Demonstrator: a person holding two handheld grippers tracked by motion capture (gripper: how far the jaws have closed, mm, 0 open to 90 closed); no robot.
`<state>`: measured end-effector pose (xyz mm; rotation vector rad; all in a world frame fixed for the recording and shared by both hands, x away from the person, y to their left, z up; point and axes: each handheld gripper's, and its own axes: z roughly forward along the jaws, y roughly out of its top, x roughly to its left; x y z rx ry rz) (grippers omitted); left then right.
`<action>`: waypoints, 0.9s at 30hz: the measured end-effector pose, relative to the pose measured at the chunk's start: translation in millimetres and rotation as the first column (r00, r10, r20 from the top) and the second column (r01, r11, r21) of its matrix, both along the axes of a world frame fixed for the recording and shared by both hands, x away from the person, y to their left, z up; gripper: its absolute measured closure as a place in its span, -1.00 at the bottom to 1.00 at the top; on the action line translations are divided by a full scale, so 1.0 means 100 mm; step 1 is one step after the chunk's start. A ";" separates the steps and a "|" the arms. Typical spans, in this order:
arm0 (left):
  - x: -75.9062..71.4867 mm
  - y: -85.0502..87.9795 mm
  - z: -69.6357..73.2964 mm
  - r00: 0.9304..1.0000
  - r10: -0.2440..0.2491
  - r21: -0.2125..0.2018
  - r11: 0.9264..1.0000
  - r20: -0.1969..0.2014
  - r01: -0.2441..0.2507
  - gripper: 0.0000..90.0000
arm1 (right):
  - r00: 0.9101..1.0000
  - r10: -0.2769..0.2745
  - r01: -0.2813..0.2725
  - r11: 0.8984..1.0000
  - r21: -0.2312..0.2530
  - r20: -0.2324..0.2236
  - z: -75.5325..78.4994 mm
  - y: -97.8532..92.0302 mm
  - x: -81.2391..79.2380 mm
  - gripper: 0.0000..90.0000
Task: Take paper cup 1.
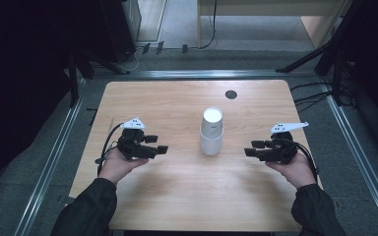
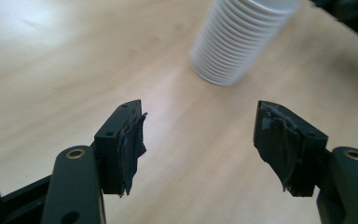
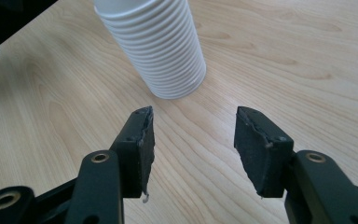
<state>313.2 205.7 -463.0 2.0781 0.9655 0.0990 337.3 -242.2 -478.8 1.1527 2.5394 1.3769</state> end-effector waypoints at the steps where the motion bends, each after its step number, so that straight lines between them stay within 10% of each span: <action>1: 0.00 0.00 0.00 1.000 0.000 0.000 1.000 0.000 0.000 -0.27 | 1.000 0.000 0.000 1.000 0.000 0.000 0.00 0.00 0.00 0.06; 8: -0.03 -0.10 -0.05 0.999 -0.044 0.086 0.995 0.025 0.042 -0.28 | 1.000 0.019 -0.019 1.000 0.011 0.017 -0.01 0.01 -0.03 0.10; 27: -0.02 -0.06 -0.09 0.998 -0.059 0.077 0.995 0.015 0.058 -0.38 | 0.982 0.166 -0.156 0.981 -0.111 0.086 0.09 0.27 0.04 -0.21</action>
